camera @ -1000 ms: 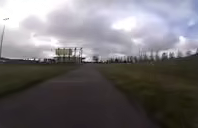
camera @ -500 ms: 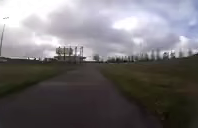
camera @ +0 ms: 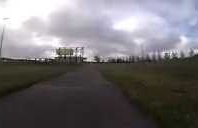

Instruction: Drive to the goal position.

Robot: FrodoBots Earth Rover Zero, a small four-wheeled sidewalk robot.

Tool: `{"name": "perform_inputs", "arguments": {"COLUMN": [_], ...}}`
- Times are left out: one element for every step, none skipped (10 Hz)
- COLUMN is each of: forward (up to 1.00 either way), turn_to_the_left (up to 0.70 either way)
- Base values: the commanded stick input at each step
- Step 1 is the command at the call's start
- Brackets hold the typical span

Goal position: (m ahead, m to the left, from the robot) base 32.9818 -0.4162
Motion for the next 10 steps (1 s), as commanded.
{"name": "perform_inputs", "arguments": {"forward": [1.0, 1.0, 1.0, 1.0, 1.0, 1.0, 1.0, 1.0, 1.0, 1.0], "turn_to_the_left": [0.0, 0.0, 0.0, 0.0, 0.0, 0.0, 0.0, 0.0, 0.0, 0.0]}}
